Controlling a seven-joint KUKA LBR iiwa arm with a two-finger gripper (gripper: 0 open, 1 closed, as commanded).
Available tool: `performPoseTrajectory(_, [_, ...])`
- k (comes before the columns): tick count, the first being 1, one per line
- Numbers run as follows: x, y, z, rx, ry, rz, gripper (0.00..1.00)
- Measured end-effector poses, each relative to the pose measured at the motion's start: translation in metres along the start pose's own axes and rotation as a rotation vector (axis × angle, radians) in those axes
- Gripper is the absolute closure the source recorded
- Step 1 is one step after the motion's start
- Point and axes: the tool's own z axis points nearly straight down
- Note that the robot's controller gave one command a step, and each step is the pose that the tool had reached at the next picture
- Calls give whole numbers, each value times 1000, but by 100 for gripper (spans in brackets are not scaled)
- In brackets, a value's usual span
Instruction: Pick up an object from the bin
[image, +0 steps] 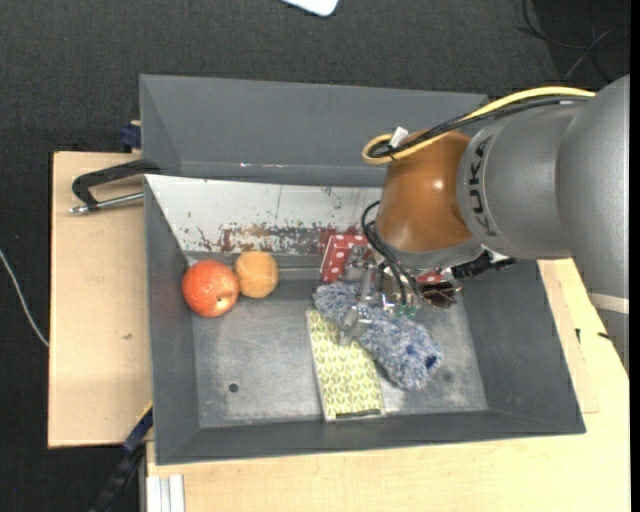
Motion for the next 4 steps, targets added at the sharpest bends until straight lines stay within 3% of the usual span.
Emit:
performPoseTrajectory(1, [-6,3,2,2,0,-100,0])
performPoseTrajectory(2, [-3,1,-4,-1,-11,0,100])
performPoseTrajectory(4, [-3,1,-8,0,-8,0,100])
